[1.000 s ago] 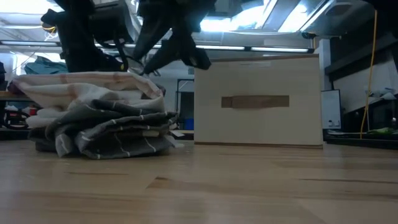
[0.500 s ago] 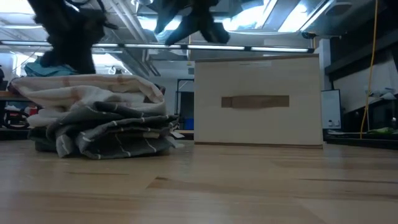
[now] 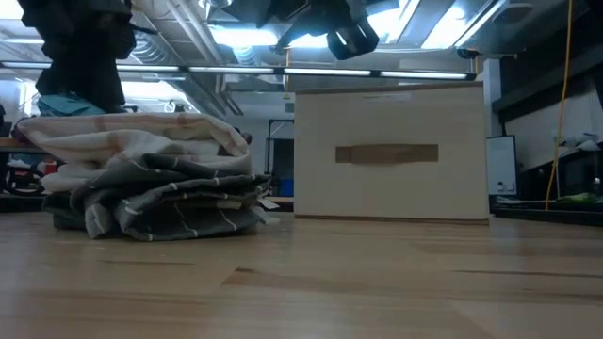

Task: Fold towel
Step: Put the stacked towels into the white laundry organizer

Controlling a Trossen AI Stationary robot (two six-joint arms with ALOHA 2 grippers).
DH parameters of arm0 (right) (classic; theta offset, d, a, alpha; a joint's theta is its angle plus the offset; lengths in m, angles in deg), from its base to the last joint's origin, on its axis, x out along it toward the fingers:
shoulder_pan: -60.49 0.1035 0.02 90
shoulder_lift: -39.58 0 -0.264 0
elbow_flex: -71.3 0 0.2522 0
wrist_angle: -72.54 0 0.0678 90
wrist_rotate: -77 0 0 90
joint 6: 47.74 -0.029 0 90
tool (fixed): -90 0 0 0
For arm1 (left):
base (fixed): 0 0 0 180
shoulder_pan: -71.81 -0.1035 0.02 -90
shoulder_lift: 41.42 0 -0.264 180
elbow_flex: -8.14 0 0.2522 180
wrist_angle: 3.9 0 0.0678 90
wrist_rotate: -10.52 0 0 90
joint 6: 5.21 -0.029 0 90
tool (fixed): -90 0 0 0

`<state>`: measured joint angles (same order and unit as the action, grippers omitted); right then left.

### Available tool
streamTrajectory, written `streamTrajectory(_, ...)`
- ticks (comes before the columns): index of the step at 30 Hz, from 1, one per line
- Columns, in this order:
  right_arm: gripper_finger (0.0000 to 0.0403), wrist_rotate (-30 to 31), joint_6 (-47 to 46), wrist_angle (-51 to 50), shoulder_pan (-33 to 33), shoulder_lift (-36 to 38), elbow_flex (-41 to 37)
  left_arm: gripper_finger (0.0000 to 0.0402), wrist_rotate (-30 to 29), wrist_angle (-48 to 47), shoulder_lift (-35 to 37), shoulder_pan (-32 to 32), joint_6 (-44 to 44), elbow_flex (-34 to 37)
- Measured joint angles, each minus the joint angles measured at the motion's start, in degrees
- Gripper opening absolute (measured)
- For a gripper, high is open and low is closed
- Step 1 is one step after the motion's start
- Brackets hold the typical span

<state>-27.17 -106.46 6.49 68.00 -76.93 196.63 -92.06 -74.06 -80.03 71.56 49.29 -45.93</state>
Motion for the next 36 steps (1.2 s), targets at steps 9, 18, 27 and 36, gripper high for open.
streamTrajectory(9, 0.0115, 4.60, -6.82, -1.69, -0.54, -1.76, 0.00, 0.0186, 0.01, 0.11, -1.97, 0.00, 7.23, 5.64)
streamTrajectory(18, 0.0115, 1.92, -12.21, -1.16, -1.23, -4.76, -0.04, 0.0198, 0.01, 10.97, -3.48, 0.00, 10.27, 11.22)
streamTrajectory(27, 0.0115, -1.63, -12.22, 1.95, -1.13, -7.81, -0.04, 0.0198, -0.03, 20.19, -6.34, 0.00, 10.13, 16.43)
streamTrajectory(36, 0.0115, 4.27, -15.26, 4.44, -1.16, -9.94, 0.00, 0.0198, -0.04, 31.62, -10.68, -0.64, 13.11, 21.90)
